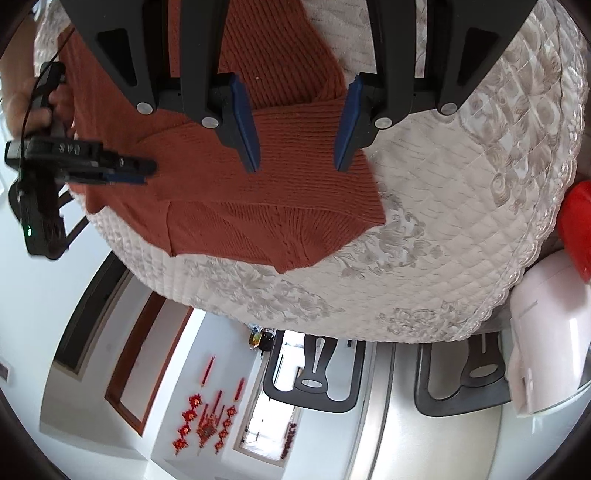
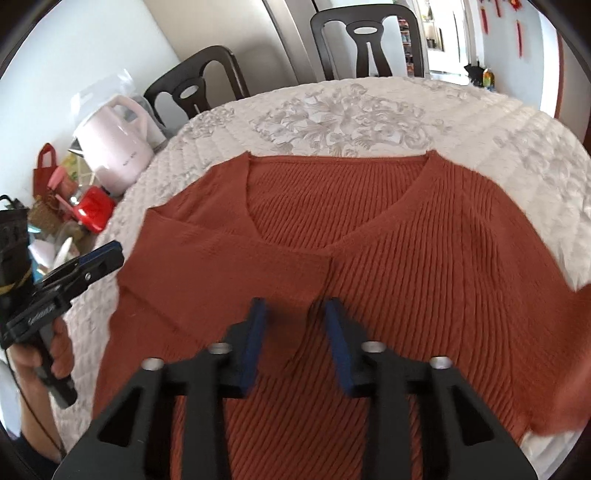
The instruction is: Fold small clothes
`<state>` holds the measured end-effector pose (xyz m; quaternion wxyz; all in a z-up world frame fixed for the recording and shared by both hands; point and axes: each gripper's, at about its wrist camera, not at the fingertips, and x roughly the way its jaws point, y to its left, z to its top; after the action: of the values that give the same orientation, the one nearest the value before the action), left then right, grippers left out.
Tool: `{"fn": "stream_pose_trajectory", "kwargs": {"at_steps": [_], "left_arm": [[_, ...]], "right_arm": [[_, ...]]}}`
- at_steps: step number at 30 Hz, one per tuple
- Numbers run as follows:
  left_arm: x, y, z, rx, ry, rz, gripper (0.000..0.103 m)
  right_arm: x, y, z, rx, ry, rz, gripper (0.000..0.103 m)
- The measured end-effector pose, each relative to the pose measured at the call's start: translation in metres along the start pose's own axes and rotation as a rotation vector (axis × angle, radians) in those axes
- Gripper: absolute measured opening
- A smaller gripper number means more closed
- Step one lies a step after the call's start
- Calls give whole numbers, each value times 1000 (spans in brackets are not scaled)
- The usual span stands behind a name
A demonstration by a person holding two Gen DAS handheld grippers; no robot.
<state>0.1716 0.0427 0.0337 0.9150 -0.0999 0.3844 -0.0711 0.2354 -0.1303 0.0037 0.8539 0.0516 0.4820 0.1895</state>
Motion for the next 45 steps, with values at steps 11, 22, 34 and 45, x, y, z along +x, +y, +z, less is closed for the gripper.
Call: {"fn": "stream_pose_trajectory", "kwargs": {"at_steps": [11,22,34,45], "left_arm": [[21,3,-4,-6,34,0,44],[17,1,-17,29,60,20,44],[-40,-12,-50,48,23,48,44],[-68,-34,-83,31,-4,85,47]], "right_arm": [[0,-16,21,25,-33,17,4],[-10,-3,-13,-75,-16,-54,7],[-82,-21,-75,-35,-98,-46,43],[-121,-45,-124,30,-131,-178,44]]}}
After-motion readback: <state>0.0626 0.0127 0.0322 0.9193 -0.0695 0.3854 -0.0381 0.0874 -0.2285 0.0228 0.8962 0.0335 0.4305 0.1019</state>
